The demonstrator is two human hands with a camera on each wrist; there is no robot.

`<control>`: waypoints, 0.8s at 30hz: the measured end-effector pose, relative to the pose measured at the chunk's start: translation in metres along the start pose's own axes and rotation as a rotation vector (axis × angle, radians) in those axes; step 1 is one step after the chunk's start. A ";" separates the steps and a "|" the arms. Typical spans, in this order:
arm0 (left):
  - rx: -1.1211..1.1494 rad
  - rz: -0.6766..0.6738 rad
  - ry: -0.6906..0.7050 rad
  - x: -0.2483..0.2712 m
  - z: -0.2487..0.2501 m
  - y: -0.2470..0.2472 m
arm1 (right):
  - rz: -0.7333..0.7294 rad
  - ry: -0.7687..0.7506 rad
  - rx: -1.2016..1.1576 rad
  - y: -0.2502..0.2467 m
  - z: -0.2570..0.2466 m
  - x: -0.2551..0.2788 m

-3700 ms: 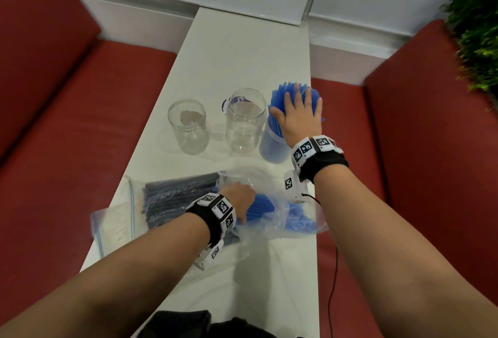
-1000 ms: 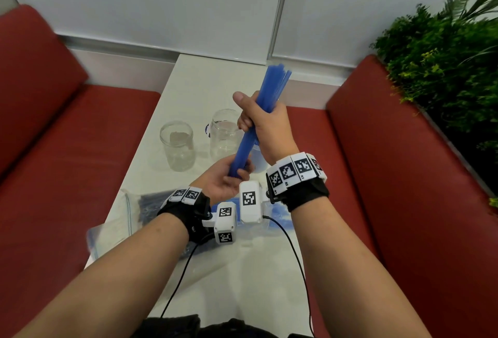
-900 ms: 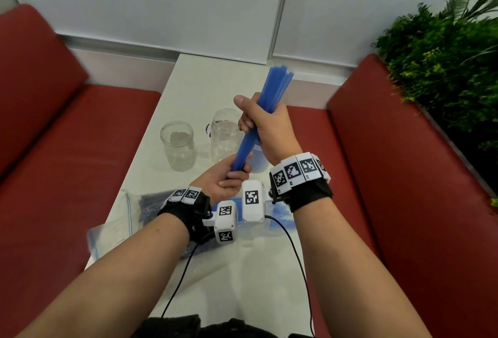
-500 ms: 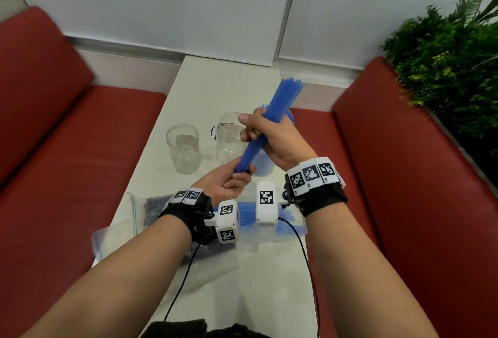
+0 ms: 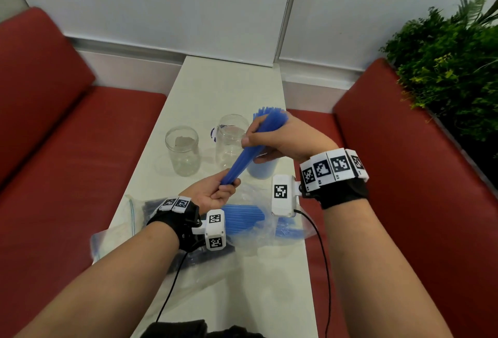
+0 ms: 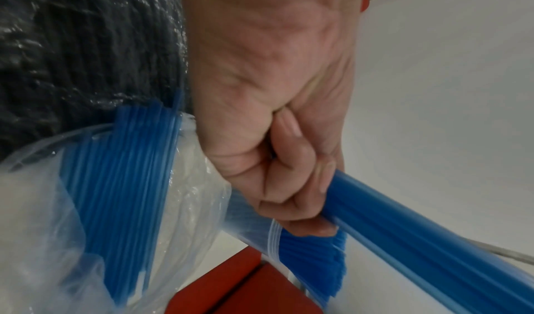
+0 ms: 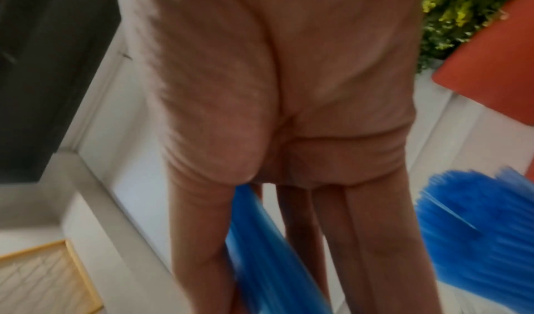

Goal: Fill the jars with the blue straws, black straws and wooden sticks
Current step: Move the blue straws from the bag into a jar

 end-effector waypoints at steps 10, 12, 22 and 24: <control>-0.228 0.407 0.348 -0.009 0.042 -0.006 | 0.368 -0.170 0.087 -0.086 -0.066 -0.013; -0.410 0.473 0.334 -0.012 0.043 -0.012 | 0.465 -0.187 0.114 -0.105 -0.070 -0.014; -1.387 0.717 0.281 -0.036 0.033 0.001 | 0.582 0.041 0.185 -0.113 0.015 -0.042; -1.592 0.722 0.268 -0.041 0.027 0.006 | 0.536 0.108 0.220 -0.106 0.041 -0.054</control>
Point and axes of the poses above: each hand's wrist, its own x-axis away from the middle knuckle, its own y-axis out of the palm, z = x × y, the point moved 7 cm from there along -x, towards the middle knuckle, and after that the axes turned 7 degrees about -y, right-handed, at the moved point
